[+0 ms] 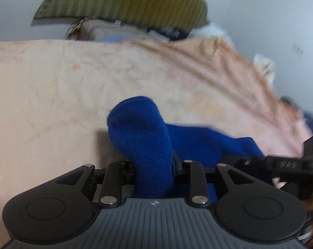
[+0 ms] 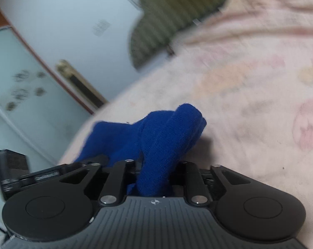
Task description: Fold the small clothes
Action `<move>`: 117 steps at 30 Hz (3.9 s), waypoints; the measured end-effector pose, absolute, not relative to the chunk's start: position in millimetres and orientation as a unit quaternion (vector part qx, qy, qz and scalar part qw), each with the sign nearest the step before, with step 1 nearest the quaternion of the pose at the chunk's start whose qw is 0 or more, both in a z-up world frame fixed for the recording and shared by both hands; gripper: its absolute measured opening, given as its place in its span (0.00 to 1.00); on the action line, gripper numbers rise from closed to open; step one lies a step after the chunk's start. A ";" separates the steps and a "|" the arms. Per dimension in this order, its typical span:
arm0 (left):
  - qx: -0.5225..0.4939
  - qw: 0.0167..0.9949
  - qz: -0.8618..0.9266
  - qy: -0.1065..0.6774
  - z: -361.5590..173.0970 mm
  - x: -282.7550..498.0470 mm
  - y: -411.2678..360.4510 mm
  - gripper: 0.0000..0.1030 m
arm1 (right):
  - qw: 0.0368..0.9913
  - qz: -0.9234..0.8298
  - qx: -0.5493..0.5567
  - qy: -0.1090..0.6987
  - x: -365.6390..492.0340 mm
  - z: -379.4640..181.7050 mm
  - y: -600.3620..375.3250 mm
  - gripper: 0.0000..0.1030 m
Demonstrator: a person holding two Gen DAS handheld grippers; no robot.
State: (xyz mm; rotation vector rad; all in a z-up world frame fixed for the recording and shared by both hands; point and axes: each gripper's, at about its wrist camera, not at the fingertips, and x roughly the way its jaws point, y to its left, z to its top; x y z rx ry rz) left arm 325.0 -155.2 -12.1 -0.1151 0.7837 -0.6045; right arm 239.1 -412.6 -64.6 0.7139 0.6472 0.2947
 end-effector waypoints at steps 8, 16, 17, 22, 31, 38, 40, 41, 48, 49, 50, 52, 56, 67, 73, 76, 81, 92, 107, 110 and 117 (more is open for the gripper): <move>-0.056 0.876 -0.320 0.356 -1.0 238.6 -107.3 0.65 | 0.853 0.160 0.367 0.334 164.8 -66.2 -422.4 0.51; -0.069 0.856 -0.332 0.390 -23.8 180.8 -105.6 0.20 | 0.838 0.209 0.358 0.356 93.2 -68.9 -405.3 0.18; -0.070 0.859 -0.325 0.389 -21.7 180.7 -104.9 0.14 | 0.835 0.191 0.369 0.361 94.1 -69.8 -405.2 0.17; -0.070 0.868 -0.314 0.379 -2.2 171.1 -88.4 0.09 | 0.840 0.170 0.403 0.321 67.8 -55.4 -397.6 0.16; -0.006 0.897 -0.249 0.365 1.3 133.5 -100.3 0.22 | 0.888 0.035 0.331 0.317 38.4 -32.6 -371.7 0.33; 0.034 0.918 -0.194 0.345 -5.8 101.3 -112.5 0.62 | 0.953 -0.019 0.146 0.266 4.0 4.8 -306.9 0.49; 0.036 0.921 -0.186 0.340 -6.5 94.7 -112.9 0.68 | 0.947 -0.050 0.118 0.293 11.5 -1.5 -293.5 0.50; 0.035 0.922 -0.183 0.339 -7.3 92.4 -112.2 0.69 | 0.946 -0.067 0.104 0.300 12.7 -5.2 -289.1 0.51; 0.035 0.924 -0.161 0.346 -16.0 82.3 -114.6 0.71 | 0.951 -0.062 0.091 0.289 5.7 -9.1 -281.1 0.59; 0.038 0.925 -0.159 0.344 -16.7 80.1 -115.6 0.71 | 0.951 -0.063 0.088 0.289 3.4 -11.7 -278.1 0.61; 0.041 0.926 -0.156 0.343 -17.2 78.2 -117.3 0.71 | 0.951 -0.063 0.088 0.288 0.4 -12.9 -276.5 0.62; 0.045 0.927 -0.152 0.339 -18.2 74.9 -119.0 0.72 | 0.951 -0.058 0.096 0.287 -4.5 -11.7 -274.0 0.63; 0.048 0.929 -0.145 0.337 -22.1 70.8 -122.6 0.77 | 0.952 -0.047 0.095 0.288 -10.2 -12.3 -273.4 0.67; 0.041 0.935 -0.124 0.330 -30.7 62.9 -125.3 0.81 | 0.954 -0.035 0.062 0.290 -21.1 -13.2 -261.2 0.80; 0.039 0.938 -0.121 0.323 -35.4 60.0 -124.7 0.81 | 0.955 -0.028 0.054 0.290 -17.1 -15.8 -255.9 0.82; 0.042 0.940 -0.119 0.318 -37.3 58.2 -125.3 0.82 | 0.954 -0.024 0.058 0.292 -15.9 -18.3 -255.6 0.84; 0.037 0.939 -0.119 0.320 -38.4 58.8 -123.8 0.91 | 0.950 -0.022 0.064 0.306 -11.9 -28.6 -256.2 0.85; 0.032 0.937 -0.124 0.324 -39.9 60.5 -122.1 0.98 | 0.951 -0.022 0.068 0.302 -17.7 -31.9 -255.7 0.91; 0.031 0.937 -0.119 0.327 -42.1 58.5 -121.8 1.00 | 0.949 -0.034 0.046 0.309 -17.1 -34.2 -250.9 0.99; 0.029 0.937 -0.119 0.327 -41.8 58.3 -120.4 1.00 | 0.953 -0.042 0.051 0.297 -16.1 -29.3 -257.0 0.99; 0.024 0.938 -0.116 0.325 -42.0 57.8 -118.5 1.00 | 0.949 -0.038 0.045 0.311 -12.5 -34.1 -260.0 1.00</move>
